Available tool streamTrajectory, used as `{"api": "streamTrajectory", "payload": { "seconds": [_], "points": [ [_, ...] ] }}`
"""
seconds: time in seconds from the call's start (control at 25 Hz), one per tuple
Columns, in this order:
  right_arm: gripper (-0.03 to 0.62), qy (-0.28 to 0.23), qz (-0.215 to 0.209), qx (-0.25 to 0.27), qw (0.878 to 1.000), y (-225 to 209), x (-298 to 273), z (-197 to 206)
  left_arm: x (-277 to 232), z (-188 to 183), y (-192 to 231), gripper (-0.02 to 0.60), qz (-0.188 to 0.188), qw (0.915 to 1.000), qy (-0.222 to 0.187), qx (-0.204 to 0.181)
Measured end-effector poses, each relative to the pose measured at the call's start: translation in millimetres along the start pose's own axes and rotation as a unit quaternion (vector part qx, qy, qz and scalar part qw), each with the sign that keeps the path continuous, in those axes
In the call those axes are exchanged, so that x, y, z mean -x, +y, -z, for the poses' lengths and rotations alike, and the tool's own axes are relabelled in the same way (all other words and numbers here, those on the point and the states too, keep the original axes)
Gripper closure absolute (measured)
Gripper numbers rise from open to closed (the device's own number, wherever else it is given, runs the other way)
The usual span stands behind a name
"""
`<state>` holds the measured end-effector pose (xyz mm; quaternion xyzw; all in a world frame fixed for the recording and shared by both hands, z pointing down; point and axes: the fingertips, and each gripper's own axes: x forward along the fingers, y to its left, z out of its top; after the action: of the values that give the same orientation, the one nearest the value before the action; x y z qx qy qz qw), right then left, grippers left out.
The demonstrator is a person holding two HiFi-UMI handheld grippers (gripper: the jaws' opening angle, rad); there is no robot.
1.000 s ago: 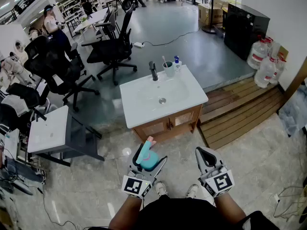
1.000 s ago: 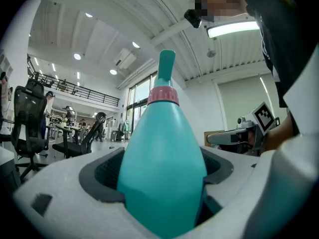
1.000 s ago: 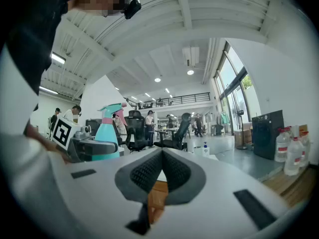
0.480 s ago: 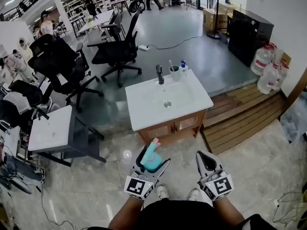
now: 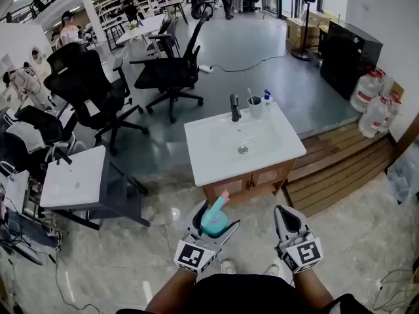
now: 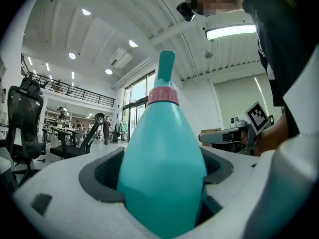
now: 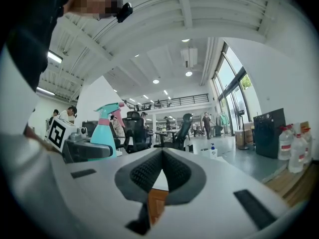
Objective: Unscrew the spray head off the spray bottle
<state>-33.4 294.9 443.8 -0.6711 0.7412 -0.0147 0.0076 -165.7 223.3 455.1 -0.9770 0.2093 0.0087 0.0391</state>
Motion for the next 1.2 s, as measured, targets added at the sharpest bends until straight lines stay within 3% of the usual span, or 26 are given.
{"api": "streamTrajectory", "payload": {
  "seconds": [0.24, 0.6, 0.8, 0.92, 1.08, 1.2],
  "points": [
    [0.589, 0.010, -0.001, 0.033, 0.999, 25.8, -24.4, -2.8, 14.7, 11.8, 25.2, 0.147, 0.013, 0.9999, 0.004, 0.007],
    [0.589, 0.019, -0.002, 0.058, 0.998, 24.5, -55.6, -1.3, 8.2, 11.4, 52.3, 0.147, 0.010, 0.9998, 0.007, 0.014],
    [0.589, 0.018, -0.004, 0.056, 0.998, 0.2, -78.2, -1.9, -14.8, 19.0, 62.0, 0.147, 0.017, 0.9998, 0.009, -0.002],
    [0.589, 0.015, -0.007, 0.053, 0.998, -24.1, -95.5, -1.9, -41.1, 12.0, 71.6, 0.147, 0.009, 0.9997, 0.016, 0.017],
    [0.589, 0.027, -0.006, 0.044, 0.999, -60.3, -120.9, -1.2, -77.6, 9.5, 91.8, 0.147, -0.001, 0.9997, 0.024, 0.003],
    [0.589, 0.038, -0.007, 0.045, 0.998, -86.9, -139.3, -1.6, -106.3, 11.8, 102.8, 0.147, -0.005, 0.9996, 0.024, 0.014]
  ]
}}
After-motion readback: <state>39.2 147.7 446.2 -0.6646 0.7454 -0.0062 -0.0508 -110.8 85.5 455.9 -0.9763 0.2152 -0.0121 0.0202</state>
